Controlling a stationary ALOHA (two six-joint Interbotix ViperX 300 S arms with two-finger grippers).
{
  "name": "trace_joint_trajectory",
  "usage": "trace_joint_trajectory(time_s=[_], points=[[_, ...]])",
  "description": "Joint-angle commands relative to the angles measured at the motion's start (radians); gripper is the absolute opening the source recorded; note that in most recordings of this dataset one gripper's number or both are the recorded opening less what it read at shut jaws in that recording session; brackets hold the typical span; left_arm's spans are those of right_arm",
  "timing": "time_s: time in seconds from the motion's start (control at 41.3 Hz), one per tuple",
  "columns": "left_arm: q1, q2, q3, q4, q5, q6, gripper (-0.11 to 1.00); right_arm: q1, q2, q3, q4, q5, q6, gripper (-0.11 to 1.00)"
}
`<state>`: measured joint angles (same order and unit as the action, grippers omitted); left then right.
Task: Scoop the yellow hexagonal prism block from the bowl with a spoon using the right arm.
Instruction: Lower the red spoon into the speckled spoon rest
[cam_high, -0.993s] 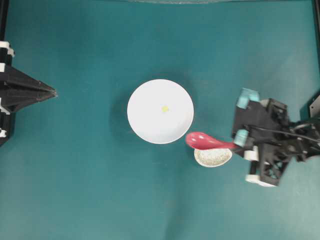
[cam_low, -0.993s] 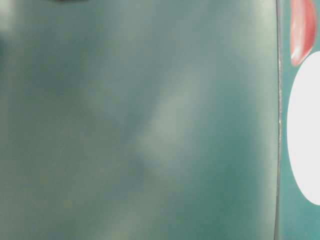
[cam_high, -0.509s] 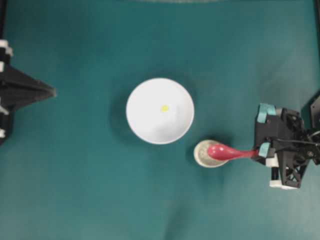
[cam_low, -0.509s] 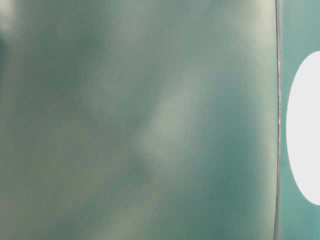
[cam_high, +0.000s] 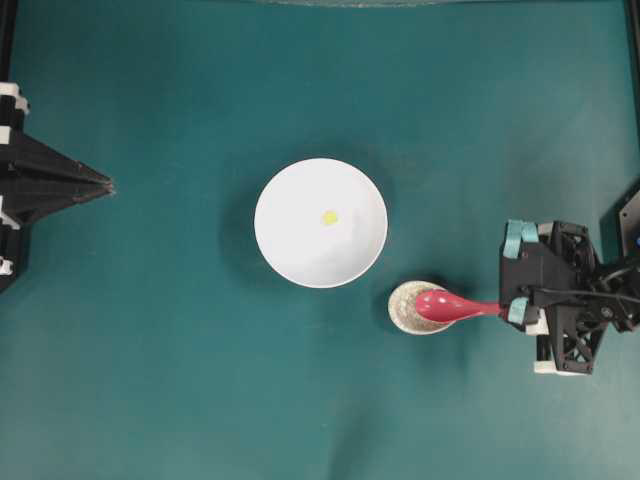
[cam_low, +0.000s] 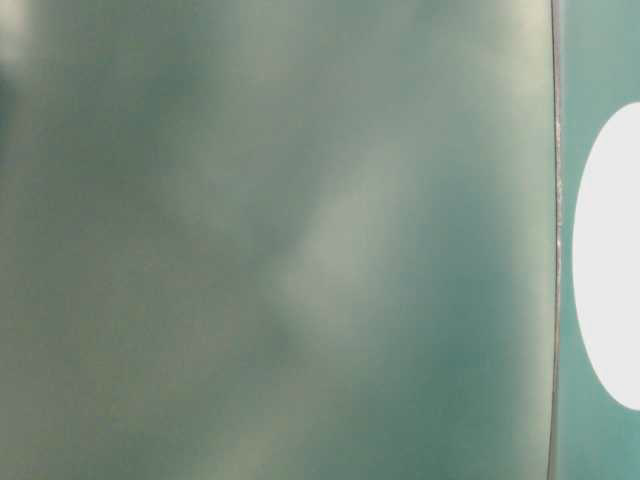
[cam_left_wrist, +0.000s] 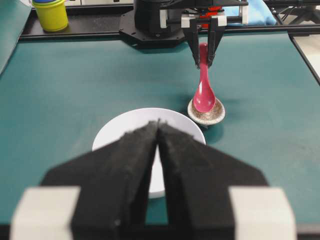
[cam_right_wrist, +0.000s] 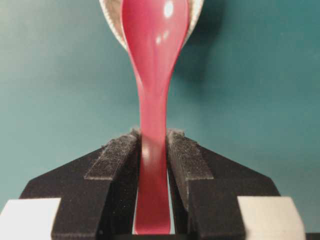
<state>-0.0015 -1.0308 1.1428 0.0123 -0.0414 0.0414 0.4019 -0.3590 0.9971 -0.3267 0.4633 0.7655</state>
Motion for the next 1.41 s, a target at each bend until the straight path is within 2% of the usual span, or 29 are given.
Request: trace_joint_trajectory(time_s=[0.0, 0.315, 0.388, 0.46, 0.557, 0.678, 0.8, 1.018, 1.187, 1.381], points=[[-0.002, 0.003, -0.034, 0.0, -0.003, 0.0, 0.09, 0.003, -0.006, -0.018, -0.009, -0.006, -0.002, 0.23], [-0.002, 0.003, -0.034, 0.0, -0.005, -0.002, 0.09, 0.003, -0.006, -0.018, -0.011, -0.003, 0.0, 0.23], [-0.002, 0.005, -0.035, 0.0, -0.005, -0.002, 0.09, 0.003, -0.005, -0.02, -0.011, 0.005, 0.0, 0.3], [-0.002, 0.003, -0.034, 0.0, -0.005, -0.002, 0.09, 0.003, -0.006, -0.018, -0.011, 0.012, 0.0, 0.46], [-0.002, 0.005, -0.035, 0.0, -0.005, -0.002, 0.09, 0.003, -0.008, -0.018, -0.011, 0.021, 0.0, 0.57], [-0.002, 0.003, -0.034, 0.002, 0.0, -0.002, 0.09, 0.003, -0.023, -0.018, -0.015, 0.021, 0.0, 0.57], [-0.002, 0.003, -0.035, 0.002, 0.005, -0.002, 0.09, 0.003, -0.052, -0.005, -0.043, -0.005, 0.012, 0.56], [-0.002, 0.003, -0.035, 0.0, 0.008, -0.002, 0.09, -0.029, -0.077, 0.025, -0.101, -0.149, 0.015, 0.56], [-0.002, 0.003, -0.034, 0.0, 0.008, -0.002, 0.09, -0.074, -0.075, 0.057, -0.149, -0.319, 0.015, 0.56], [-0.002, 0.003, -0.034, 0.0, 0.008, 0.0, 0.09, -0.132, -0.075, 0.091, -0.181, -0.503, 0.014, 0.56]])
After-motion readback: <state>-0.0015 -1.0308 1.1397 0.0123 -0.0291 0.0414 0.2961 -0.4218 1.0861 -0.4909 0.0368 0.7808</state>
